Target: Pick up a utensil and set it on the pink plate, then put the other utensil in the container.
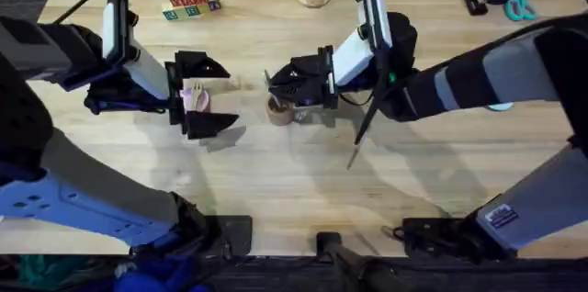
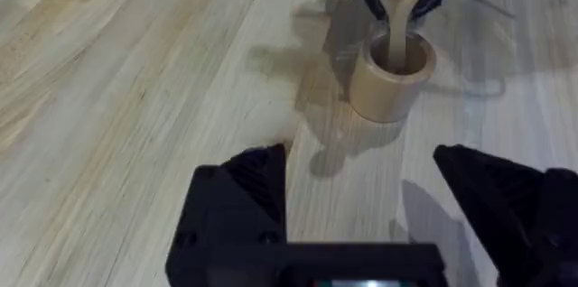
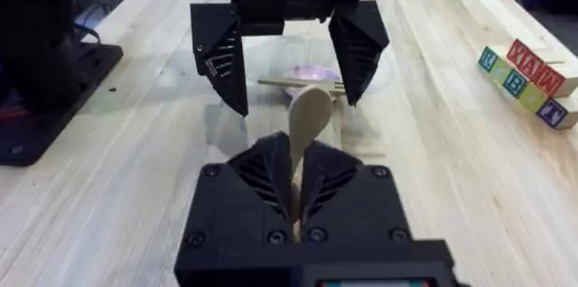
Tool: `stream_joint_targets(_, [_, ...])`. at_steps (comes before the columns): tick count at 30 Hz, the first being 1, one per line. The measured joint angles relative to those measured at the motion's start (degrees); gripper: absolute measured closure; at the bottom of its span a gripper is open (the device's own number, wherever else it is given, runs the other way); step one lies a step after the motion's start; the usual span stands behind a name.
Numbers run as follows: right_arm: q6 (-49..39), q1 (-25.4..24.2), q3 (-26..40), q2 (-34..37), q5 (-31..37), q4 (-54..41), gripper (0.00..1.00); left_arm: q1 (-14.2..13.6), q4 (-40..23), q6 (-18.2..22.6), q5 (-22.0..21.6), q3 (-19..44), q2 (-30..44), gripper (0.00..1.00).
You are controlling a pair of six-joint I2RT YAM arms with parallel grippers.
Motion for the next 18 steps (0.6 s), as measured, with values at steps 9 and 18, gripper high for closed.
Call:
stream_joint_targets(9, [0.0, 0.0, 0.0, 0.0, 0.9, -6.2, 0.968, 0.0, 0.0, 0.0, 0.0, 0.0, 0.0, 0.008])
stream_joint_targets(18, [-0.2, 0.0, 0.0, 0.0, 3.0, -8.3, 0.968, 0.0, 0.0, 0.0, 0.0, 0.0, 0.0, 0.007])
